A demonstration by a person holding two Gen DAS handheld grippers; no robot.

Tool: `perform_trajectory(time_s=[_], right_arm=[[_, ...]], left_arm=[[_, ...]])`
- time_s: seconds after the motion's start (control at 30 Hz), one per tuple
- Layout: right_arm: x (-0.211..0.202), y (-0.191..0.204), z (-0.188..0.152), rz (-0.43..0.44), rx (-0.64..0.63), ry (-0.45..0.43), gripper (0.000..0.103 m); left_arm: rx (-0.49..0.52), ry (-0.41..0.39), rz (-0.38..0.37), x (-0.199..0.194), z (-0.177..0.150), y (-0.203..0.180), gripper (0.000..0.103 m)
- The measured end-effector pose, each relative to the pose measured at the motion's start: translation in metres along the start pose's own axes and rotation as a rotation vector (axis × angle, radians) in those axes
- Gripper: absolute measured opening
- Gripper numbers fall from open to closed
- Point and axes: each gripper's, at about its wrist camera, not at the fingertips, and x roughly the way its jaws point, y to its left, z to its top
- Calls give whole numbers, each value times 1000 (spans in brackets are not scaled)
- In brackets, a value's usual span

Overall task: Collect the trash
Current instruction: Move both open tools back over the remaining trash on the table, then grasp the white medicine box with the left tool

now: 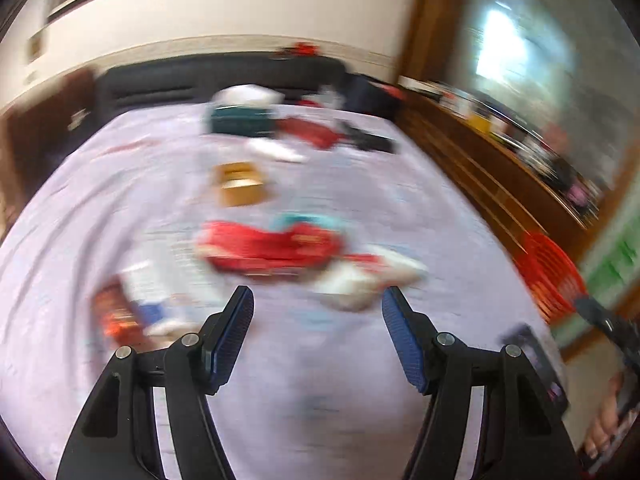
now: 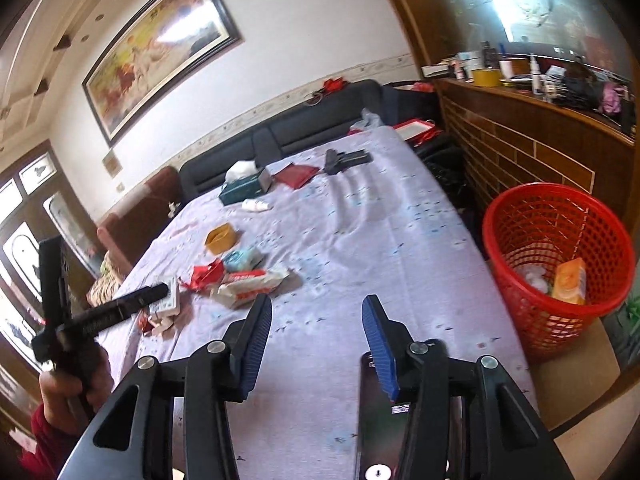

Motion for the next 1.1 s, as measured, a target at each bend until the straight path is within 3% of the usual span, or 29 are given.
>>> perform_trajectory(time_s=[0.17, 0.23, 0.33, 0.4, 0.6, 0.73, 0.83, 0.9, 1.1], right_arm=[[9, 8, -2, 10, -15, 20, 51], [12, 9, -4, 13, -15, 24, 52], [13, 8, -5, 8, -11, 28, 52], [14, 6, -6, 0, -6, 32, 52], [16, 4, -5, -8, 0, 35, 52], [21, 10, -6, -3, -8, 48, 52], [26, 17, -8, 4, -23, 59, 52], [30, 21, -9, 4, -30, 66, 52], [36, 31, -11, 14, -44, 87, 52]], left_arm=[[-161, -2, 75, 10, 17, 72, 65], [-182, 43, 102, 28, 24, 90, 65], [-187, 81, 92, 49, 29, 100, 65], [-197, 100, 146, 63, 30, 107, 65], [-150, 130, 103, 88, 32, 94, 64], [-19, 120, 100, 92, 28, 62, 42], [38, 109, 120, 95, 25, 48, 39], [27, 106, 123, 98, 27, 49, 35], [-42, 72, 40, 83, 29, 57, 16]])
